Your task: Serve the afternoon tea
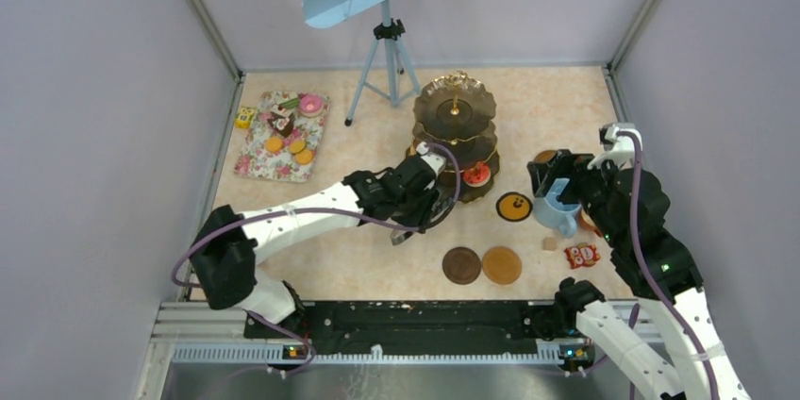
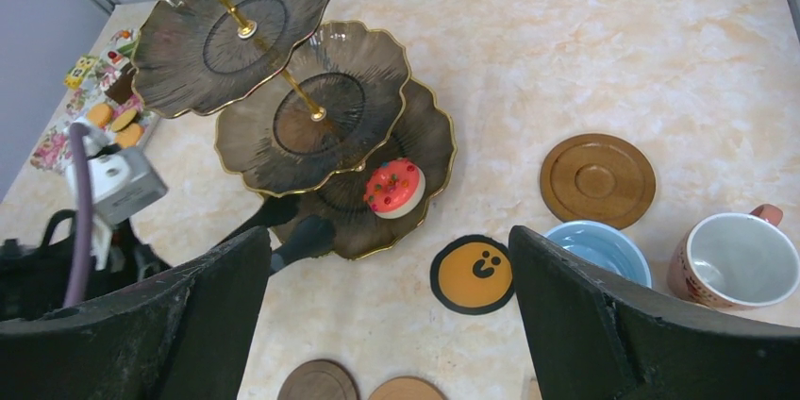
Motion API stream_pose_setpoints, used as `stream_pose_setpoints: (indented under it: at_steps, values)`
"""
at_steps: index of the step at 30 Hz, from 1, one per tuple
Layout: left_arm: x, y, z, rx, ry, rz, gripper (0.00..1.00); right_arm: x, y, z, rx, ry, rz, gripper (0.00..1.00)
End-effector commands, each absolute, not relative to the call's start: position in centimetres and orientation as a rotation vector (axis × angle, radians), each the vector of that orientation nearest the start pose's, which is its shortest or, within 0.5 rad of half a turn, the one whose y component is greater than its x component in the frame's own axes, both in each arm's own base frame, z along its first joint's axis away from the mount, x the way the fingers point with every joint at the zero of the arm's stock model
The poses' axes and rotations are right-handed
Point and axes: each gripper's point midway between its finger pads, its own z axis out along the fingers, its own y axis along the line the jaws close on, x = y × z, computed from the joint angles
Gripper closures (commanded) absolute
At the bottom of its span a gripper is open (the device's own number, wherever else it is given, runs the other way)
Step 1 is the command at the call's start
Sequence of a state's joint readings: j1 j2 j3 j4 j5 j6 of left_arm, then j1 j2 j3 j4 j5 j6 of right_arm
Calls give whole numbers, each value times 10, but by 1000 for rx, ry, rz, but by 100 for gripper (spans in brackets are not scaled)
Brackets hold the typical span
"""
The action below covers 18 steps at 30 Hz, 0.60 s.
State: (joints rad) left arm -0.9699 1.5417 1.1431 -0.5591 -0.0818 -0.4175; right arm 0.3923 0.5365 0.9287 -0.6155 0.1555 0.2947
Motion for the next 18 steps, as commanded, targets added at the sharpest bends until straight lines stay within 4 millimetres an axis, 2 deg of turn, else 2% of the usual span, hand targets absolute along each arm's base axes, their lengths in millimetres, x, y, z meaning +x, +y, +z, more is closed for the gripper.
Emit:
stream_pose_setpoints:
  at_steps: [1, 4, 9, 13, 18]
  values:
    - [195, -265, 129, 651, 2496, -339, 43, 221, 80, 312, 24, 1773, 387, 6]
    - [188, -225, 140, 614, 2529, -229, 44, 222, 79, 312, 18, 1772, 380, 6]
    - [198, -174, 164, 472, 2519, -150, 45, 224, 78, 309, 4, 1777, 356, 6]
    - [225, -126, 179, 307, 2484, -38, 45, 225, 75, 310, -6, 1771, 330, 6]
    - [272, -82, 198, 115, 2413, 47, 45, 227, 74, 316, -22, 1750, 309, 6]
